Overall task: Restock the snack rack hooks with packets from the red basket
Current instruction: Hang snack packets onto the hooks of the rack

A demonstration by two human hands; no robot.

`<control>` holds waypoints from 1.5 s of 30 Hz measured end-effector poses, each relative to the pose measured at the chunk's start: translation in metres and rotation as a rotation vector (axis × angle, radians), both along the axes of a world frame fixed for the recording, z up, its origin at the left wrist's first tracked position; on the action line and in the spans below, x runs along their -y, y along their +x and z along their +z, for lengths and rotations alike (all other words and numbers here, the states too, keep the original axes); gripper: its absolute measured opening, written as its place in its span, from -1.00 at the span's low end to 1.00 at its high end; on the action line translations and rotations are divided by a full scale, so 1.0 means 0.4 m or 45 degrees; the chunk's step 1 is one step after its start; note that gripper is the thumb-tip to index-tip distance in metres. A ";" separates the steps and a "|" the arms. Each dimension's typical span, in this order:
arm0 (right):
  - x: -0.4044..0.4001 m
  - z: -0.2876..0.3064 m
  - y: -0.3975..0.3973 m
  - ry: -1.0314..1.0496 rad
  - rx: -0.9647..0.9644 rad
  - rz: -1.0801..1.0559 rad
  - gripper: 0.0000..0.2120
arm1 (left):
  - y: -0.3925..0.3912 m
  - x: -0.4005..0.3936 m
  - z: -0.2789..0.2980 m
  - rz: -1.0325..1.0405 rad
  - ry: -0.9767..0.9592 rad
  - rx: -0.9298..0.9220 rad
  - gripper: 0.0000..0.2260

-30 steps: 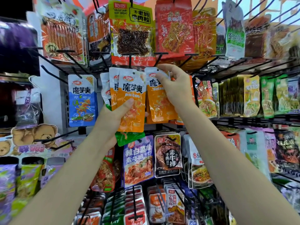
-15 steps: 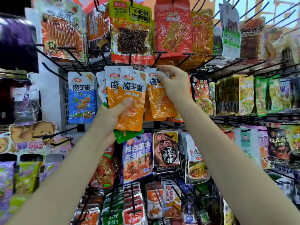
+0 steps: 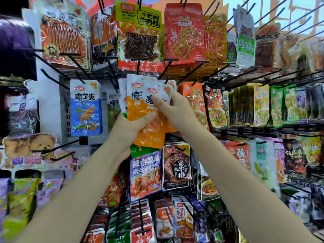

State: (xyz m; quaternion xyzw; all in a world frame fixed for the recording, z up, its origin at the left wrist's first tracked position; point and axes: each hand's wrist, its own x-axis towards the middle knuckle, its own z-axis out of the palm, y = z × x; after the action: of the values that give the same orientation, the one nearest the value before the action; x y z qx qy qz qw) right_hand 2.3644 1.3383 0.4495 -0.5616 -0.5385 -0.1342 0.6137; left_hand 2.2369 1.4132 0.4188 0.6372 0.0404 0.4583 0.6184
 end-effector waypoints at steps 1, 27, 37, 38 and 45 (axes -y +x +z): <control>0.002 -0.002 -0.002 0.078 -0.016 -0.033 -0.52 | 0.007 -0.004 -0.002 -0.023 0.027 0.008 -0.67; 0.024 0.029 0.014 0.331 0.158 -0.261 -0.72 | -0.012 -0.026 -0.003 -0.047 -0.075 0.169 -0.75; 0.032 0.034 0.050 0.358 -0.008 0.024 -0.64 | -0.012 -0.042 -0.007 -0.046 -0.043 0.033 -0.73; 0.037 0.037 0.055 0.368 -0.003 0.044 -0.58 | -0.016 -0.045 -0.007 -0.062 -0.001 0.044 -0.77; 0.027 0.079 0.063 0.277 0.024 0.031 -0.75 | -0.021 -0.056 -0.001 0.013 0.029 0.117 -0.95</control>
State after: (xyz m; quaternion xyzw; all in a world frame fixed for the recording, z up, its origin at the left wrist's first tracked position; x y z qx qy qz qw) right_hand 2.3896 1.3273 0.4812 -0.4839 -0.5331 -0.1896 0.6676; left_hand 2.2287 1.4355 0.4184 0.6223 0.0100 0.4907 0.6098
